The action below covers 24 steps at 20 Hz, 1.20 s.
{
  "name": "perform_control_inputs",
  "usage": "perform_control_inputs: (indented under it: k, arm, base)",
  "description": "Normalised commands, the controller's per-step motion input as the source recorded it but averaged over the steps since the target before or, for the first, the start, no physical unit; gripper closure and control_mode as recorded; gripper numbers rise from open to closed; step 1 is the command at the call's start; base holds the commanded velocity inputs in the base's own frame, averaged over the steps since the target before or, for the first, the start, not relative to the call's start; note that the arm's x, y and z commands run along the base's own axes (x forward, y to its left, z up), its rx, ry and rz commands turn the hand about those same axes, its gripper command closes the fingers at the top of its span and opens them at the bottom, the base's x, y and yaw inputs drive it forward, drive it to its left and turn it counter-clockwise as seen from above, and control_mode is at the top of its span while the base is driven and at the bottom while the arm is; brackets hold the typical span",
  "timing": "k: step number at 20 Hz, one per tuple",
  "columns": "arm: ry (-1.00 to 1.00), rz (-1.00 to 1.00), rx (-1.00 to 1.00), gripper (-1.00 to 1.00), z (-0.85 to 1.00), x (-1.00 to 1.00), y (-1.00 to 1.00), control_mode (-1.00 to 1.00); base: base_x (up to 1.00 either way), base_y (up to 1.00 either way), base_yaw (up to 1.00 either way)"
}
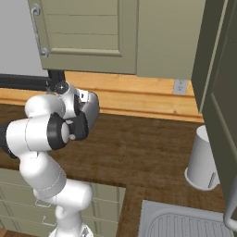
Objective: Start the toaster. Once the lever pops up, take the bread to the plate on the dining counter.
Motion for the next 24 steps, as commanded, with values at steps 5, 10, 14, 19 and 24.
perform_control_inputs:
  k: [5, 10, 14, 19, 24]
  arm:
    - [0.02, 0.0, 0.0, -1.0, -0.05, 0.02, 0.0, -1.0]
    - [0.01, 0.0, 0.0, -1.0, -0.06, 0.04, 0.0, -1.0]
    - [0.0, 0.0, 0.0, -1.0, 0.0, 0.09, 0.0, -1.0]
    - [0.0, 0.0, 0.0, -1.0, 0.0, 0.01, 0.0, -1.0]
    - [0.0, 0.0, 0.0, 1.0, 0.0, 0.0, 0.0, -1.0]
  base:
    - [0.0, 0.0, 0.0]
    - [0.0, 0.0, 0.0]
    - [0.0, 0.0, 0.0]
    - [0.0, 0.0, 0.0]
    - [0.0, 0.0, 0.0]
